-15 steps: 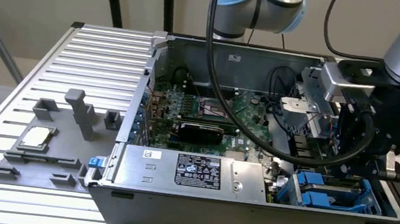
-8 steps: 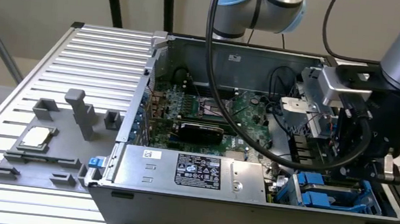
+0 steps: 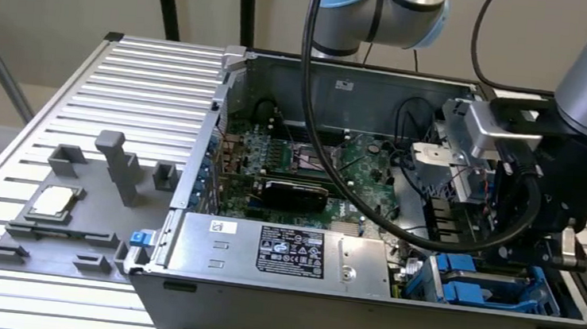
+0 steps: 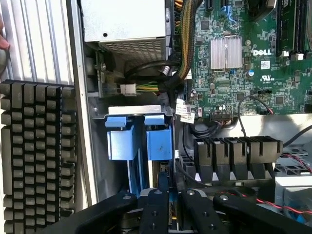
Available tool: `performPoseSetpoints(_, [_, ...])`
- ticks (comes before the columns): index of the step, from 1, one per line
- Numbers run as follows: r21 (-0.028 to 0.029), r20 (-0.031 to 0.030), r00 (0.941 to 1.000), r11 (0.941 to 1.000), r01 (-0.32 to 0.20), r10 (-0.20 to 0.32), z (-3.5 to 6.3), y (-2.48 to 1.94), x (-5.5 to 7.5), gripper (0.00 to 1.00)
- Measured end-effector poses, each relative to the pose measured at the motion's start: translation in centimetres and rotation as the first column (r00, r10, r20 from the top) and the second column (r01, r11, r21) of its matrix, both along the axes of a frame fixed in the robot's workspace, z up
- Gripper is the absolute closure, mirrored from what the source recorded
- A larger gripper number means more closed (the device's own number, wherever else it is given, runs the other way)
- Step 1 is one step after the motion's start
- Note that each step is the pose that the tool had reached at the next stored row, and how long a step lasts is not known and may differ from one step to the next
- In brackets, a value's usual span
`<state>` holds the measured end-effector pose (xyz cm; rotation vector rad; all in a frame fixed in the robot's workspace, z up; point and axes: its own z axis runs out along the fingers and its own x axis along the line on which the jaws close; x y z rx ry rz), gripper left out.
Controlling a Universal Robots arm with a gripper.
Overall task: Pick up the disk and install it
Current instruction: 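Insert the second disk wire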
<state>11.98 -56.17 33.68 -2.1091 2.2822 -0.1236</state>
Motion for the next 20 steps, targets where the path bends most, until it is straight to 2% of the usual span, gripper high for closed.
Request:
performPoseSetpoints(12, [-0.0013, 0.0022, 1.0, 1.0, -0.001, 0.001, -0.31, -0.08, 0.0, 1.0])
performPoseSetpoints(13, [0.0003, 0.0025, 1.0, 1.0, -0.001, 0.001, -0.37, -0.09, 0.0, 0.0])
performPoseSetpoints(16, [0.0033, 0.0021, 1.0, 1.0, -0.001, 0.001, 0.31, -0.14, -0.1, 0.0])
performPoseSetpoints(20, [0.0103, 0.002, 1.0, 0.9999, -0.001, 0.001, 1.33, -0.17, -0.7, 0.0])
